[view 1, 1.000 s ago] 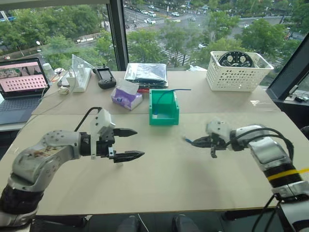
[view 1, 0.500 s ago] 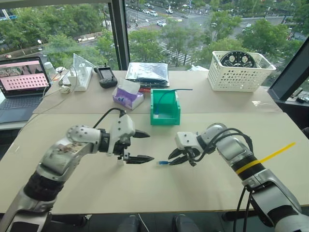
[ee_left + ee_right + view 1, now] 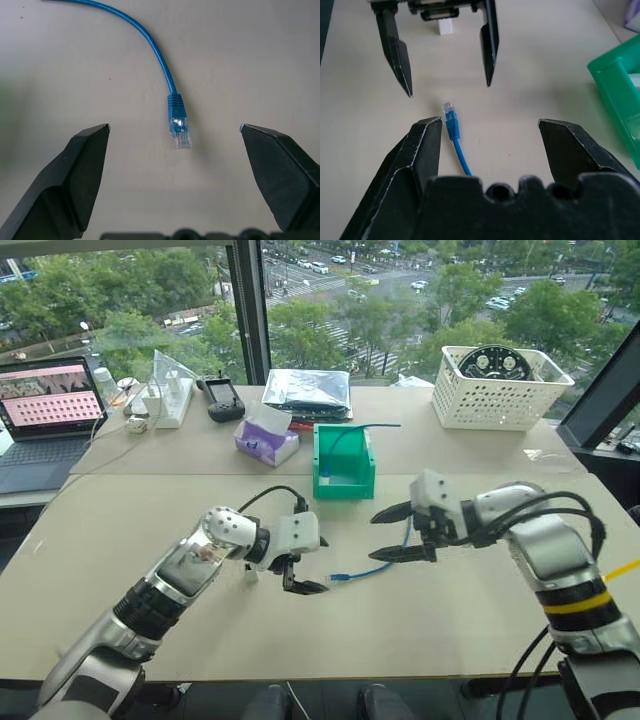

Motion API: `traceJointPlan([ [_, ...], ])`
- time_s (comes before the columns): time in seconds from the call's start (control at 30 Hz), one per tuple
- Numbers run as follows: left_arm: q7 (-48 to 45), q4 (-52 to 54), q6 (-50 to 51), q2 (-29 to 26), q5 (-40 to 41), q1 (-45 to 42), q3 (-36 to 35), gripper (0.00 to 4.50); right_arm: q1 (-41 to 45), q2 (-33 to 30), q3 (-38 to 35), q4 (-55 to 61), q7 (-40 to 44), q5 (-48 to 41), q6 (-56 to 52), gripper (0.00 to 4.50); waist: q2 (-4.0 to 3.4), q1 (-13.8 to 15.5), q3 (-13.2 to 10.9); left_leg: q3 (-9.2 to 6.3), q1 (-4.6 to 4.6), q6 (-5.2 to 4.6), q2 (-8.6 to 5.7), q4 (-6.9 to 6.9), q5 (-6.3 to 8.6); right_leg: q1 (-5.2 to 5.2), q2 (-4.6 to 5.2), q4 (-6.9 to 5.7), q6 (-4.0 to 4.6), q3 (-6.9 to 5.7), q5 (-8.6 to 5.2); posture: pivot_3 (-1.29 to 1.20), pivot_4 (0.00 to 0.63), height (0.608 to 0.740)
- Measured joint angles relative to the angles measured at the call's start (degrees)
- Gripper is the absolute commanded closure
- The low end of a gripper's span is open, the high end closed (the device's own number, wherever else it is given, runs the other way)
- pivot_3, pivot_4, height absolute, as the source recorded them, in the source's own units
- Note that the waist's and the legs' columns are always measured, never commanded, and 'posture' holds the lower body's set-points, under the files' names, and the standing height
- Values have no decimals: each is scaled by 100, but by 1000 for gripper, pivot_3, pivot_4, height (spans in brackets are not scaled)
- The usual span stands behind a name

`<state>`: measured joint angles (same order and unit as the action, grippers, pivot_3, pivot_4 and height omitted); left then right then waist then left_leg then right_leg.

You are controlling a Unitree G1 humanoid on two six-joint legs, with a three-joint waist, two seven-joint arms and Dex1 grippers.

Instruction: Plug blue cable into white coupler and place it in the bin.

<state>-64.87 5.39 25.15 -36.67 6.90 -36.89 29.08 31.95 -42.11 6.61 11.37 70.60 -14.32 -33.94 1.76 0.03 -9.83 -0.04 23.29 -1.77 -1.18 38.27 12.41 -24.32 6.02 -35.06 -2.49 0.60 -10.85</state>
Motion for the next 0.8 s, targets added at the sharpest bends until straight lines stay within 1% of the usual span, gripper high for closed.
traceJointPlan([
  [0.17,121,-114,355,386,-238,-8,221,0,-516,-104,-336,695,-600,-187,-614,924,1,19,0,2,4,0,0,9,0,1,1,0,-24,3,-10,0,150,740],
  [0.2,152,-140,405,446,-248,-8,234,257,-572,-125,-391,786,-687,-228,-695,881,1,23,-1,0,4,0,1,11,0,2,1,0,-27,2,-12,0,150,740],
  [0.23,184,-145,541,522,-248,-10,235,412,-649,-155,-472,900,-779,-289,-806,875,2,21,-1,0,6,0,1,12,0,0,0,1,-28,2,-11,0,150,740],
  [0.33,269,-138,923,603,-250,-8,238,1347,-1013,-291,-719,1253,-963,-454,-1042,875,2,40,-1,-2,8,-1,1,12,0,0,0,0,-29,1,-12,0,150,740],
  [0.37,315,-97,1119,590,-252,-14,223,1770,-1255,-385,-894,1432,-1068,-581,-1217,875,1,50,-1,-3,7,-1,1,12,1,2,1,1,-29,1,-12,0,150,740],
  [0.43,351,-64,1269,567,-263,-31,208,2428,-1395,-492,-1068,1573,-1151,-686,-1364,875,1,43,-1,0,5,-2,1,13,1,2,1,1,-32,4,-13,0,150,740],
  [0.47,360,-37,1348,556,-269,-34,202,2857,-1501,-587,-1191,1671,-1193,-755,-1452,875,1,42,-1,0,1,-2,3,13,1,6,1,1,-36,4,-15,0,150,740],
  [0.53,379,12,1471,531,-278,-37,189,3512,-1637,-722,-1378,1820,-1236,-876,-1606,875,2,36,-1,0,-1,-2,4,13,1,6,1,1,-38,4,-16,0,150,740],
  [0.57,389,24,1500,523,-278,-38,186,3926,-1708,-772,-1442,1892,-1271,-945,-1675,875,2,37,0,0,-2,-2,5,13,1,7,0,1,-38,4,-17,0,150,740],
  [0.6,404,25,1500,523,-280,-38,180,4249,-1762,-811,-1462,1950,-1313,-994,-1735,875,2,36,-1,0,-1,-2,6,13,1,6,0,1,-39,4,-17,0,150,740],
  [0.63,414,24,1489,534,-279,-38,170,4483,-1804,-810,-1486,2015,-1358,-1092,-1825,875,2,35,0,0,-1,-2,7,13,1,6,-1,2,-39,4,-17,0,150,740],
  [0.67,429,17,1489,561,-279,-37,167,4478,-1862,-800,-1519,2093,-1406,-1190,-1910,875,2,44,0,0,0,-2,6,13,1,6,0,1,-39,4,-17,0,150,740],
  [0.77,621,-55,1617,864,-211,-28,46,4478,-2003,-485,-1771,2316,-1684,-1704,-2434,875,2,71,-1,-3,9,-2,3,21,1,6,2,2,-41,4,-16,0,150,740],
  [0.8,722,-54,1792,1134,-14,6,-159,4478,-2159,-277,-2012,2442,-1814,-2059,-2756,875,3,92,-1,-14,19,-2,2,27,1,6,2,4,-42,1,-14,0,150,740],
])
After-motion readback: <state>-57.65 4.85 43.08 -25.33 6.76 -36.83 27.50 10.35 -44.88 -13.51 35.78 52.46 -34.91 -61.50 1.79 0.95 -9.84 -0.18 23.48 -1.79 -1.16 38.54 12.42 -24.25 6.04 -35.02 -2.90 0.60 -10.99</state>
